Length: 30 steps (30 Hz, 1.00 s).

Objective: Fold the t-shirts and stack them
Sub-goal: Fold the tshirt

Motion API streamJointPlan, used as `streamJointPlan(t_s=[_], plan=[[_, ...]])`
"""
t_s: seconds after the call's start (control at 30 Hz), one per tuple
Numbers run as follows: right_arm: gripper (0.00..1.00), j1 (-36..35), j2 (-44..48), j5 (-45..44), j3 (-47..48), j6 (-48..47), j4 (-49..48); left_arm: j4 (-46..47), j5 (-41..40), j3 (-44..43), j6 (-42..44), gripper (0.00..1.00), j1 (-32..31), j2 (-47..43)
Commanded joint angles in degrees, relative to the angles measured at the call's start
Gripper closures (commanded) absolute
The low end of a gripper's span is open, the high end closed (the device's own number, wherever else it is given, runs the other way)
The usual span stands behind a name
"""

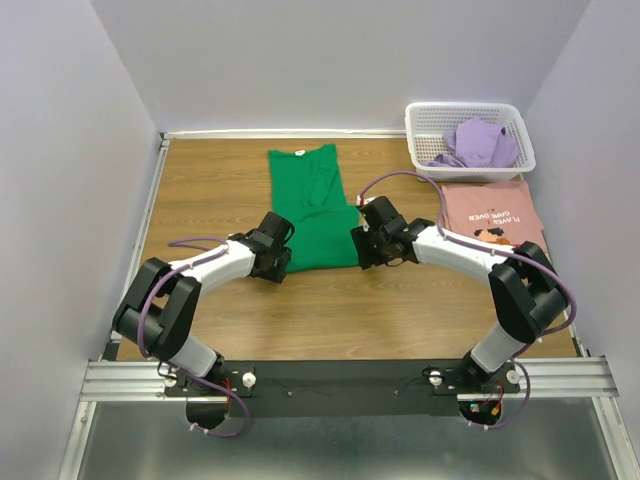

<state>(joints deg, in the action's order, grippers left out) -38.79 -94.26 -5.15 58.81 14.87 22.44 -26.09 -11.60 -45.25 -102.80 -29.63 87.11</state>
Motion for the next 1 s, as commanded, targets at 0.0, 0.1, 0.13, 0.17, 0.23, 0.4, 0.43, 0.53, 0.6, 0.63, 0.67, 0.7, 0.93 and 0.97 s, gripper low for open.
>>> streamJointPlan(t_s=[0.0,0.1,0.13,0.17,0.23,0.4,0.43,0.53,0.6,0.63,0.67,0.7,0.93,0.97], plan=[[0.38,-0.33,2.15,-2.06,-1.41,-0.72,-0.99,-1.86,-2.82,0.25,-1.70,0.50,-0.26,2.10],[0.38,-0.41,2.50,-2.06,-1.94,-0.64,-1.08,-2.04,-2.29,0.25,-0.65,0.51,-0.34,1.57],[0.38,-0.33,2.67,-2.06,-2.11,-0.72,-1.17,-2.04,-2.29,0.17,-0.03,0.50,-0.43,0.44],[0.38,-0.33,3.11,-1.97,-2.29,-0.90,-1.17,-2.30,-2.90,0.17,0.49,0.48,-0.61,-0.27],[0.37,-0.33,3.29,-1.80,-2.29,-2.29,-1.17,-2.91,-3.87,0.34,1.81,0.45,-0.96,-2.98],[0.36,-2.33,2.42,2.33,-0.20,-15.07,-0.99,-7.11,-14.10,-1.49,14.75,0.28,-0.96,-12.09],[0.36,-2.35,2.41,2.33,-0.18,-15.14,-0.99,-7.83,-16.07,-1.50,18.13,0.28,-0.96,-12.14],[0.36,-4.89,1.01,1.73,0.52,-23.54,-0.99,-8.46,-24.66,-3.96,32.85,0.22,-1.05,-17.12],[0.37,-6.47,0.13,0.06,0.87,-27.16,-0.99,-7.06,-28.46,-3.70,39.66,0.21,-0.87,-20.56],[0.37,-6.74,-0.74,-0.56,1.39,-30.40,-1.08,-4.35,-31.01,-3.44,42.74,0.21,-0.35,-24.41],[0.37,-6.92,-1.45,-0.83,1.66,-31.56,-0.99,-2.32,-31.55,-2.39,49.91,0.20,0.18,-26.45],[0.37,-7.44,-1.98,-0.92,2.10,-32.88,-0.99,-0.13,-31.91,-1.77,52.85,0.19,0.53,-28.64],[0.36,-9.82,-6.90,-7.59,5.09,-43.25,-0.99,19.49,-25.58,5.09,76.87,0.18,3.35,-43.69],[0.36,-10.25,-7.95,-8.29,5.26,-44.13,-0.99,19.58,-25.58,5.09,77.83,0.18,3.70,-43.95]])
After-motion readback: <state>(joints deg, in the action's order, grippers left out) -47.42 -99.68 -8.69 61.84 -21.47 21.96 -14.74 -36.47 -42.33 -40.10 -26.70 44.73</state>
